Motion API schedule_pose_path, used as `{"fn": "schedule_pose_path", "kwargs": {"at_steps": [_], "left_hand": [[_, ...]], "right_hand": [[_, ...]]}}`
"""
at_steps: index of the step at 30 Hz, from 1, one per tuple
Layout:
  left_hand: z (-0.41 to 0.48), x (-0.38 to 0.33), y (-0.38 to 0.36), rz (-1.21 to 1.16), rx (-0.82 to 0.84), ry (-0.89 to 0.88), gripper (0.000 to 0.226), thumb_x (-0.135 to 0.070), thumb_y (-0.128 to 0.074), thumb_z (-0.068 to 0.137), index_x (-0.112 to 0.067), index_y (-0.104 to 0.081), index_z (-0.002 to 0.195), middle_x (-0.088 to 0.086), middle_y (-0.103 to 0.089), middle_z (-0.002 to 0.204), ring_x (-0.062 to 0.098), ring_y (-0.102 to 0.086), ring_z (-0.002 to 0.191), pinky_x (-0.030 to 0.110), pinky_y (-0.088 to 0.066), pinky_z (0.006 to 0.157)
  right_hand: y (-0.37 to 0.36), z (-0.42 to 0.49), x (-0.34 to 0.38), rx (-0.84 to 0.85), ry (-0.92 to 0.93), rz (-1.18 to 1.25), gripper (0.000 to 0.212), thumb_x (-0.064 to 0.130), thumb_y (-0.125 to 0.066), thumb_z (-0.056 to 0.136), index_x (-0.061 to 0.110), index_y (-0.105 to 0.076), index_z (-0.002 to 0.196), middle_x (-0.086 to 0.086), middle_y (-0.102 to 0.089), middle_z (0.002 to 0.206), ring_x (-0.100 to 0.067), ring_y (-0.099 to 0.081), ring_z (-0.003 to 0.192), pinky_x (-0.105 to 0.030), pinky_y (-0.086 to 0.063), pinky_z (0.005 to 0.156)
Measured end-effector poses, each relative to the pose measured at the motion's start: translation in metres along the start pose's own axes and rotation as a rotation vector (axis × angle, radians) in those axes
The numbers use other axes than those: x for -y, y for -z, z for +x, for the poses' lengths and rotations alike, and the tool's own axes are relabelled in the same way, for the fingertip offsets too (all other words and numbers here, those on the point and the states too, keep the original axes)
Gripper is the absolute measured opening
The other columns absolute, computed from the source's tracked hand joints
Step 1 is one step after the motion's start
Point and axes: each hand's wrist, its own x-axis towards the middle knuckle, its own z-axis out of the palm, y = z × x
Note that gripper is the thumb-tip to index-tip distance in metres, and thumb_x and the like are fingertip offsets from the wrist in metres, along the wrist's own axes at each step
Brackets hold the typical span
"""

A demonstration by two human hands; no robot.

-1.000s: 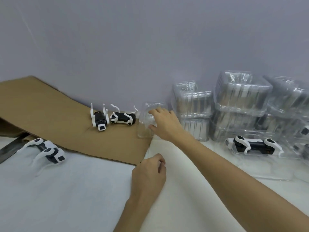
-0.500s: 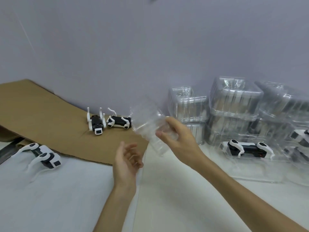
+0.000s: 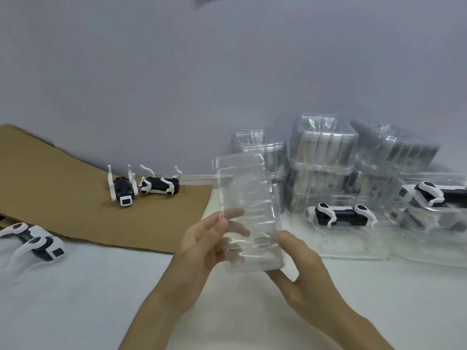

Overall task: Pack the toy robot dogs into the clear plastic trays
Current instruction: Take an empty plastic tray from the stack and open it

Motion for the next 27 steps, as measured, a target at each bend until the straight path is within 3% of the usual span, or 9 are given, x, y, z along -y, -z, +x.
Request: {"fn": "schedule_pose_path", "kwargs": {"at_steps": [2,5,7,9,12,14,18,23,27], "left_hand": [[0.0,0.001,-0.003,0.052,-0.004,0.012,0.05,-0.053,-0.07,0.086,-0.021,-0.071,0.123,0.003,-0.068,0.091,0.019,-0.061,0.066,0.027,-0.053,0.066],[0.0,0.006,-0.009,-0.007,-0.112,0.031,0.032,-0.039,-0.071,0.083,-0.016,-0.078,0.104,0.002,-0.067,0.082,0.016,-0.063,0.062,0.023,-0.051,0.058],[0.001,0.009,-0.01,-0.015,-0.19,0.025,0.023,-0.033,-0.07,0.08,-0.015,-0.08,0.089,0.001,-0.07,0.084,0.016,-0.067,0.065,0.022,-0.052,0.057],[0.001,0.011,-0.012,-0.017,-0.227,0.016,0.019,-0.029,-0.073,0.077,-0.014,-0.081,0.084,0.003,-0.071,0.082,0.016,-0.069,0.067,0.022,-0.053,0.057],[-0.001,0.014,-0.017,0.001,-0.228,0.009,0.03,-0.032,-0.089,0.063,-0.01,-0.076,0.078,0.007,-0.067,0.074,0.017,-0.067,0.066,0.023,-0.052,0.055],[-0.002,0.015,-0.022,0.017,-0.221,0.001,0.04,-0.039,-0.091,0.055,-0.01,-0.073,0.076,0.007,-0.063,0.07,0.02,-0.066,0.064,0.024,-0.051,0.052],[-0.003,0.014,-0.025,0.009,-0.209,-0.024,0.055,-0.06,-0.095,0.043,-0.017,-0.072,0.068,0.003,-0.064,0.069,0.019,-0.066,0.061,0.025,-0.052,0.052],[-0.003,0.012,-0.027,-0.002,-0.201,-0.038,0.058,-0.065,-0.088,0.055,-0.014,-0.075,0.079,0.01,-0.073,0.081,0.017,-0.069,0.064,0.024,-0.053,0.053],[-0.003,0.012,-0.028,0.001,-0.216,-0.047,0.037,-0.052,-0.072,0.077,-0.015,-0.074,0.08,0.01,-0.074,0.085,0.018,-0.069,0.061,0.026,-0.054,0.054]], "right_hand": [[0.0,0.0,-0.001,0.003,0.02,-0.09,0.033,0.01,-0.067,0.091,0.027,-0.061,0.119,0.018,-0.062,0.118,-0.009,-0.058,0.114,-0.028,-0.042,0.098],[0.003,-0.002,0.0,0.078,-0.01,-0.079,0.045,0.017,-0.07,0.085,0.032,-0.059,0.126,0.019,-0.058,0.128,-0.01,-0.052,0.124,-0.027,-0.037,0.105],[0.006,-0.004,0.006,0.146,-0.128,0.164,0.056,0.033,-0.069,0.08,0.033,-0.053,0.134,0.015,-0.056,0.136,-0.012,-0.049,0.131,-0.026,-0.035,0.106],[0.007,-0.002,0.014,0.133,-0.21,0.399,0.056,0.047,-0.067,0.08,0.028,-0.055,0.132,0.008,-0.061,0.131,-0.015,-0.054,0.127,-0.027,-0.04,0.099],[0.003,0.002,0.022,-0.023,-0.246,0.462,0.037,0.057,-0.068,0.079,0.032,-0.066,0.106,0.012,-0.069,0.102,-0.008,-0.063,0.105,-0.014,-0.042,0.085],[0.001,0.003,0.022,-0.087,-0.272,0.46,0.031,0.056,-0.07,0.077,0.029,-0.067,0.093,0.011,-0.068,0.089,-0.007,-0.064,0.091,-0.012,-0.043,0.08],[0.001,0.003,0.019,-0.131,-0.298,0.463,0.035,0.056,-0.07,0.076,0.024,-0.071,0.089,0.004,-0.071,0.087,-0.012,-0.066,0.087,-0.016,-0.045,0.079],[-0.001,0.003,0.02,-0.182,-0.311,0.475,0.034,0.058,-0.064,0.079,0.027,-0.072,0.09,0.006,-0.071,0.089,-0.01,-0.066,0.089,-0.012,-0.043,0.079],[0.001,0.004,0.021,-0.207,-0.298,0.471,0.033,0.058,-0.061,0.08,0.028,-0.072,0.09,0.007,-0.072,0.087,-0.008,-0.065,0.088,-0.01,-0.042,0.078]]}}
